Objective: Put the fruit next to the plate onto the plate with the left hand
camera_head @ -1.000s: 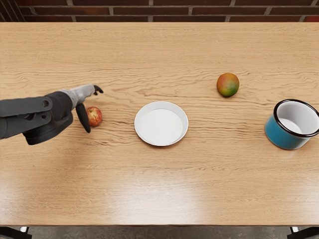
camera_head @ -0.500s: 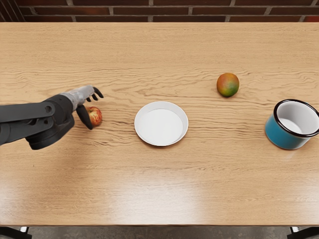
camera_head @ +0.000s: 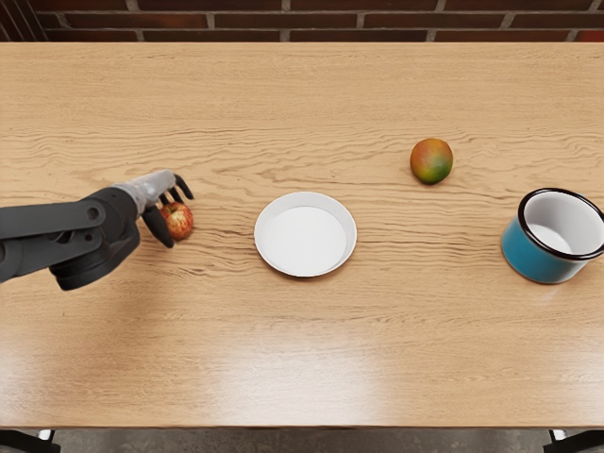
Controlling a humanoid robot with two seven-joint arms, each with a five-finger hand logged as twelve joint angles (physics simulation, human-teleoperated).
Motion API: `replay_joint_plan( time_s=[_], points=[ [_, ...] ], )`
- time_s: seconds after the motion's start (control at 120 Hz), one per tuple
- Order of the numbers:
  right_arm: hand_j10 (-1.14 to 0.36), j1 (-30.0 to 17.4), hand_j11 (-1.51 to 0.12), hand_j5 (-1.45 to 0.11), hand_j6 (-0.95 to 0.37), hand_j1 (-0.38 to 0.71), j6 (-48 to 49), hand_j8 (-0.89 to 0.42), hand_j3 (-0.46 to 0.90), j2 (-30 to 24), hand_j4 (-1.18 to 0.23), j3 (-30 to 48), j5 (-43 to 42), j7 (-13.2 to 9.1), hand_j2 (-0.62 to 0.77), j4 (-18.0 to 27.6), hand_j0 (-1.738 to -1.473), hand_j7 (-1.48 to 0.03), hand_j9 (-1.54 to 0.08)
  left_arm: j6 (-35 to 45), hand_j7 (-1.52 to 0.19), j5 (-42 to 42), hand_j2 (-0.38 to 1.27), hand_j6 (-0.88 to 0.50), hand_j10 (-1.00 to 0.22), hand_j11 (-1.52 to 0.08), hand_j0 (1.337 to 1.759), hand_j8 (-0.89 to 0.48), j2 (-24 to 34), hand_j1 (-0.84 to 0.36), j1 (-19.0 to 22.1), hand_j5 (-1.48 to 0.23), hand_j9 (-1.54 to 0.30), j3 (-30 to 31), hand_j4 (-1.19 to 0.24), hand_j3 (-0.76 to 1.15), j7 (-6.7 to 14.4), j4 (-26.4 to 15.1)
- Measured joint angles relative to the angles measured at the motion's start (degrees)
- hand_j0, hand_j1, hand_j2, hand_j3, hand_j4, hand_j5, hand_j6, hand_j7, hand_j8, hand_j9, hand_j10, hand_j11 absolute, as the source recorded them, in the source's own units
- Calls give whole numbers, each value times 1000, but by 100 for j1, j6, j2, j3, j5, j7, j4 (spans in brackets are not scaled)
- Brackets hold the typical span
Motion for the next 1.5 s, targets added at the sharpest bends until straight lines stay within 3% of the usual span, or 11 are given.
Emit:
replay_joint_plan(
  time_s=[0.492, 0.683, 1.217, 1.5],
  points=[
    [0, 18, 0, 0, 0, -349, -1, 0, 0, 0, 0, -7, -3, 4, 0, 0, -1658, 0, 0, 0, -627, -47, 100, -482, -484, -627, 1658, -483, -61, -227, 15, -626, -628, -9, -485, 0, 0, 10],
    [0, 20, 0, 0, -1, -349, -1, 0, 0, 0, 0, -7, -3, 1, 0, 0, -1658, 0, 0, 1, -684, -40, 109, -458, -528, -691, 1656, -450, -118, -244, 31, -678, -692, -10, -536, 0, 2, 12],
    [0, 58, 0, 0, 0, -349, 0, 0, 0, 0, 0, -7, -3, -3, 0, 0, -1658, 0, 0, -1, -886, -76, 363, -438, -663, -889, 1654, -424, -47, -282, 25, -890, -889, -32, -663, 0, 1, 13],
    [0, 96, 0, 0, 0, -349, -20, 0, 0, 0, 0, -13, -3, -3, 0, 0, -1658, 0, 0, -15, -941, -119, 390, -381, -707, -937, 1654, -376, 183, -316, -84, -966, -937, -161, -666, 0, 3, -67]
  ],
)
